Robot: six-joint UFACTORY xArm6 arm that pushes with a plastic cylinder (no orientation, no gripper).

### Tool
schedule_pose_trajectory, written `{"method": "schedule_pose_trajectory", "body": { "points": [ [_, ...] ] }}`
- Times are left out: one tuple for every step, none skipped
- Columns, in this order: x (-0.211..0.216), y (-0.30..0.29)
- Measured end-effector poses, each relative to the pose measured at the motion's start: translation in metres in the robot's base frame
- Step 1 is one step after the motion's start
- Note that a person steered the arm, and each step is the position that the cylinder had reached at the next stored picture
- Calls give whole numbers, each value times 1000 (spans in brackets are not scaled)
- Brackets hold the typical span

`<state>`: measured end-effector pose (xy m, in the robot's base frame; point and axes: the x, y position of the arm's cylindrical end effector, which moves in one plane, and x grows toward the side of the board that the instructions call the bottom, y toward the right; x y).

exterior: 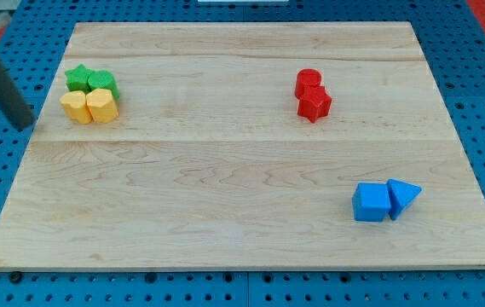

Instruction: Push the green circle towards top center

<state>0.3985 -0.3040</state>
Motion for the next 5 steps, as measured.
{"method": "schedule_pose_trajectory", "body": {
  "points": [
    [-37, 59],
    [-45, 137],
    [-40, 129],
    [-50, 121],
    [-63, 166]
  ]
}}
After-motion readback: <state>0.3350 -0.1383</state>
